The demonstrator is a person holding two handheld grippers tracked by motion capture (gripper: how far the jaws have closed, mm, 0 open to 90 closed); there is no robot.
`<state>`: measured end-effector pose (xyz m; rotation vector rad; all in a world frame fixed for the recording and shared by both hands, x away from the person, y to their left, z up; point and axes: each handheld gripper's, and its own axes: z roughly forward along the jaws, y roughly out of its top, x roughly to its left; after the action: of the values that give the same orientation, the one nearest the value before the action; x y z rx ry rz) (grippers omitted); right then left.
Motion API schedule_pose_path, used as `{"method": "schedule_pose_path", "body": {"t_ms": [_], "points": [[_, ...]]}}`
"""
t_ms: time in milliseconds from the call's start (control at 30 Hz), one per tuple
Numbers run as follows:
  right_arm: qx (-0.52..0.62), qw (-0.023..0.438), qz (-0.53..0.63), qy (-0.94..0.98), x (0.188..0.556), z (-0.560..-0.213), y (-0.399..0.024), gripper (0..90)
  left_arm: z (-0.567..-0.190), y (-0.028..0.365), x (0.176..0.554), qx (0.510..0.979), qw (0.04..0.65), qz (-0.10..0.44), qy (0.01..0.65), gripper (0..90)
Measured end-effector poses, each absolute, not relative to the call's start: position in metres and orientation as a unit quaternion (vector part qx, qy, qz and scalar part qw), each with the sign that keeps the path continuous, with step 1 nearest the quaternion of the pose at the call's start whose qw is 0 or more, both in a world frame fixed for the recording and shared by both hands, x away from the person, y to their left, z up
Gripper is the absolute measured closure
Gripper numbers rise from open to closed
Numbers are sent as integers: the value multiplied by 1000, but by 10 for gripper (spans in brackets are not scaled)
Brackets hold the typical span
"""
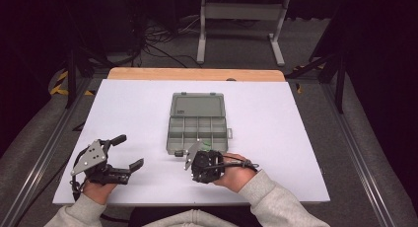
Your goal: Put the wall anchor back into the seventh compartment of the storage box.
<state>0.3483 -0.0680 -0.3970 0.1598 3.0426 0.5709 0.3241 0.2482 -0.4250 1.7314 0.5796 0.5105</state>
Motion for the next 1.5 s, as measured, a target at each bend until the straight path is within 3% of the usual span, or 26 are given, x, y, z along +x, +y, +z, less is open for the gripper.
{"method": "schedule_pose_path", "body": {"t_ms": [733, 1500], "points": [[85, 54, 224, 969, 383, -368, -80, 839, -425, 248, 324, 741, 585, 216, 249, 43], [131, 78, 239, 959, 425, -365, -93, 839, -426, 248, 324, 741, 586, 216, 249, 45]]}}
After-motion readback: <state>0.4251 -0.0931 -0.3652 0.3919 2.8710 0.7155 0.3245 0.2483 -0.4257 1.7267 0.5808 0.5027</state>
